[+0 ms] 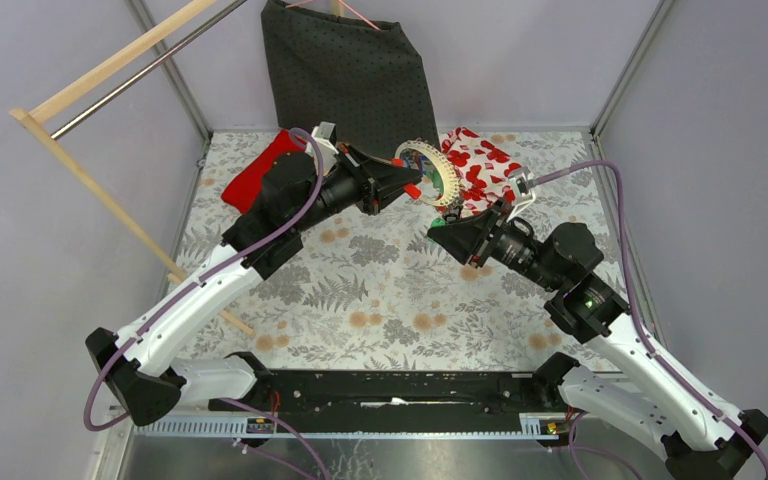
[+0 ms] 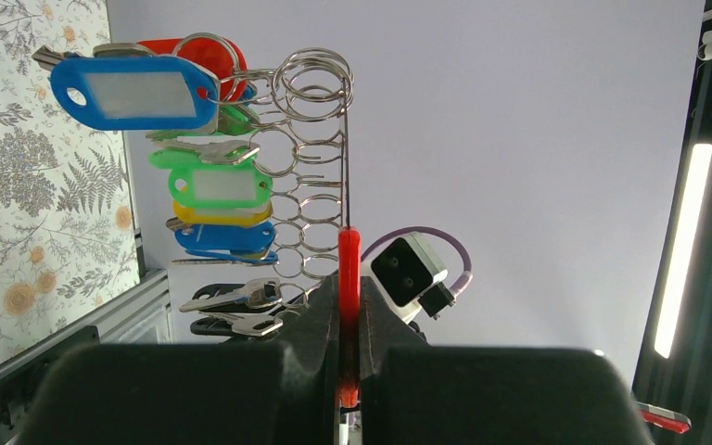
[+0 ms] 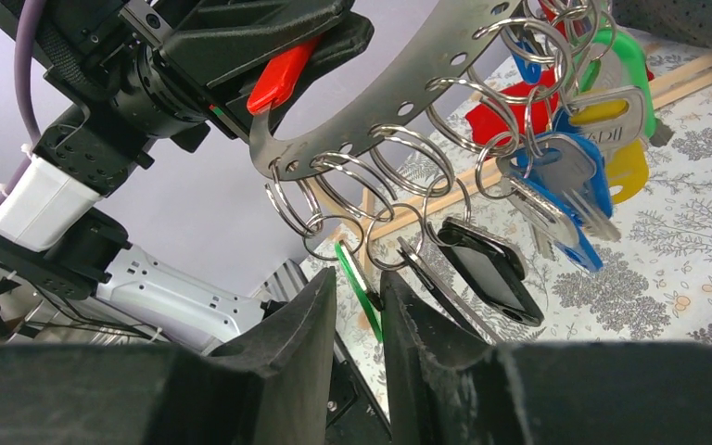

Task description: Remove the keys from the keyring

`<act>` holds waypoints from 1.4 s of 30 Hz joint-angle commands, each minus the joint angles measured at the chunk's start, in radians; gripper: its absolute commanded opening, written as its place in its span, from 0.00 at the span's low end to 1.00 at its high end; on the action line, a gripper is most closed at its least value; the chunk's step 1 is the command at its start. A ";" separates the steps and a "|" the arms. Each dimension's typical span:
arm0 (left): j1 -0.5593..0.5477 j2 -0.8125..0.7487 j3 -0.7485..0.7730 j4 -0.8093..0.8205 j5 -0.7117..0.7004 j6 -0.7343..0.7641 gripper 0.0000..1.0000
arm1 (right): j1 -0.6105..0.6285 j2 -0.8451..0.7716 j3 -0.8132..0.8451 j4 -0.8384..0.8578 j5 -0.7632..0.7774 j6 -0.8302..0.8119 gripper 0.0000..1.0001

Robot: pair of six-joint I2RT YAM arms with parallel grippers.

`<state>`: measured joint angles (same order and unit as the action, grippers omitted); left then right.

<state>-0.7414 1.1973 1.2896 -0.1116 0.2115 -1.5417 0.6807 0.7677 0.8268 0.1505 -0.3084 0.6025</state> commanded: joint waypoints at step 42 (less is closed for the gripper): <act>-0.027 -0.008 0.052 0.040 0.000 0.501 0.00 | 0.005 0.057 0.224 -0.352 -0.069 -0.074 0.00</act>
<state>-0.7589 1.1976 1.3132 -0.1425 0.2047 -1.0832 0.6807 0.8143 0.9871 -0.1795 -0.3592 0.5583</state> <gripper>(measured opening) 0.043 0.114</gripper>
